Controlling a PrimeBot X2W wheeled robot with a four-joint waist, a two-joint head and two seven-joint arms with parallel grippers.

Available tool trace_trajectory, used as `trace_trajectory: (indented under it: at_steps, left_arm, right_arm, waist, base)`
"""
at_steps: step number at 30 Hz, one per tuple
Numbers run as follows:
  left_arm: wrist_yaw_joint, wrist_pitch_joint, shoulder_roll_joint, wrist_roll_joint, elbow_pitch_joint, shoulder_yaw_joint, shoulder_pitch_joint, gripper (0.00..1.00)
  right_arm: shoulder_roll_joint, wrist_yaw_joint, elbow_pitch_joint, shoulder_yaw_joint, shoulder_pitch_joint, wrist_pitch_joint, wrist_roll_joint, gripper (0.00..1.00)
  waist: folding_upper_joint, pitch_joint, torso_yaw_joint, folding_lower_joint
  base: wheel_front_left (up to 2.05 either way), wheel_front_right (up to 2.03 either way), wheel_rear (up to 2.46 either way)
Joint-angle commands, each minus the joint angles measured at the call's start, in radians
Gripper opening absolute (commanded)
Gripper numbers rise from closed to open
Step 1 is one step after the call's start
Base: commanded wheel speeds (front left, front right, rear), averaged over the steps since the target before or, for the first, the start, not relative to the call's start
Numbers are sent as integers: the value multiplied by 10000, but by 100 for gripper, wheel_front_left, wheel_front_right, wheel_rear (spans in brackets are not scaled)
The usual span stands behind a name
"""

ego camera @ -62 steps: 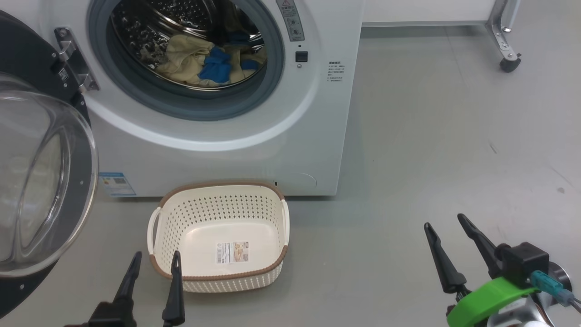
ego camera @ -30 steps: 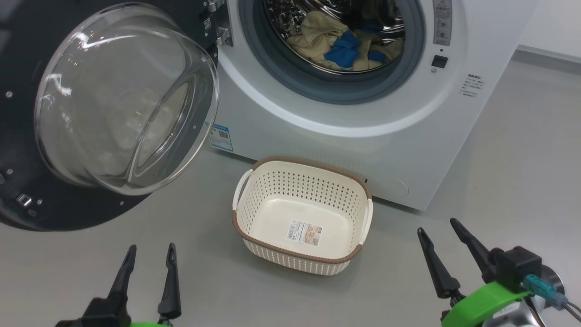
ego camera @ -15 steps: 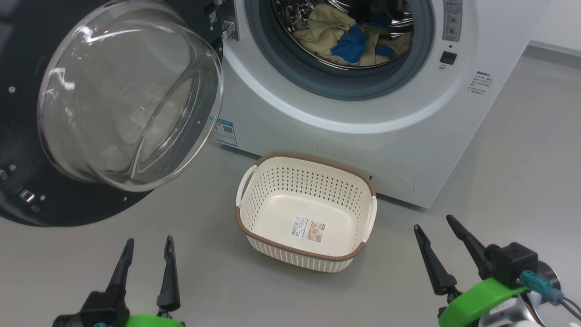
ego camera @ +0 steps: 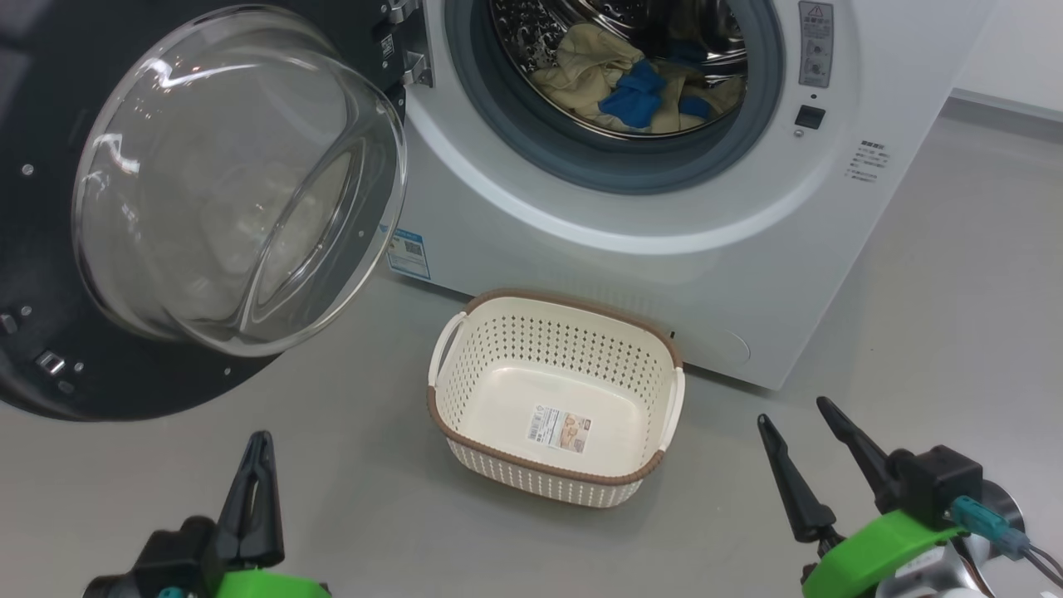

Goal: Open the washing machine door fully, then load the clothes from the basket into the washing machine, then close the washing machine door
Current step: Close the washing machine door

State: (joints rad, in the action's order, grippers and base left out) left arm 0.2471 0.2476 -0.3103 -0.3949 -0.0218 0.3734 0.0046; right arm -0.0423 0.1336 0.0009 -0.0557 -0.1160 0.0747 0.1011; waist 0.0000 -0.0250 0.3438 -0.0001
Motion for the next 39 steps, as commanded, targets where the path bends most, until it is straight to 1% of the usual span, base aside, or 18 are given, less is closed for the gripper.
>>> trace_trajectory:
  at_steps: [1, 9, 13, 14, 18, 19, 22, 26, 29, 31, 35, 39]
  left_arm:
    - [570, 140, -120, -31, 387, -548, -423, 0]
    - [256, 140, -126, -175, 1062, -1026, -330, 0]
    - [-136, 140, -43, -570, 1572, -1467, -386, 0]
    - [-136, 140, -43, -570, 1572, -1467, -386, 0]
    - [-822, 141, 269, -1569, 2168, -2146, -439, 0]
    - [-988, 141, 264, -1793, 2247, -2349, -450, 0]
    - [-1392, 141, 157, -2316, 2520, -2978, -611, 0]
    - [-1721, 135, -71, -2947, 2755, -3701, -930, 0]
    - [-1970, 45, -273, -3635, 2710, -4244, -1282, 0]
    - [-2117, -70, -444, -4075, 2552, -4590, -1558, 0]
    - [-2573, -405, -805, -5047, 1982, -5122, -2193, 0]
    - [-3001, -704, -1045, -6150, 1080, -5646, -2917, 0]
  right_arm:
    - [-148, -29, -375, -148, 316, 34, 15, 100]
    - [-141, -29, -458, -64, 227, -26, -3, 100]
    - [-136, -29, -520, 10, 203, -36, -20, 100]
    - [-136, -29, -520, 10, 203, -36, -20, 100]
    - [-132, -29, -573, 34, 212, -66, -31, 100]
    - [-131, -29, -589, 34, 223, -78, -37, 100]
    - [-148, -29, -632, 49, 252, -112, -50, 100]
    - [-166, -29, -683, 83, 261, -153, -66, 100]
    - [-178, -29, -738, 110, 258, -189, -77, 100]
    - [-209, -29, -775, 121, 272, -219, -79, 100]
    - [-277, -29, -865, 160, 321, -270, -85, 100]
    - [-355, -29, -950, 177, 358, -342, -94, 100]
  waist:
    - [0, 15, 24, 1]
    - [0, 98, 138, 1]
    - [0, 71, 212, 1]
    - [0, 71, 212, 1]
    - [0, 22, 279, 1]
    - [0, 1, 285, 1]
    - [0, -56, 316, 1]
    - [0, -121, 356, 1]
    - [0, -193, 394, 1]
    - [0, -249, 413, 1]
    - [0, -378, 466, 1]
    - [0, -496, 518, 1]
  base:
    - [0, 0, 0]
    - [0, 0, 0]
    - [0, 0, 0]
    - [0, 0, 0]
    - [0, 0, 0]
    - [0, 0, 0]
    - [0, 0, 0]
    - [0, 0, 0]
    - [0, 0, 0]
    - [0, 0, 0]
    - [0, 0, 0]
    - [0, 0, 0]
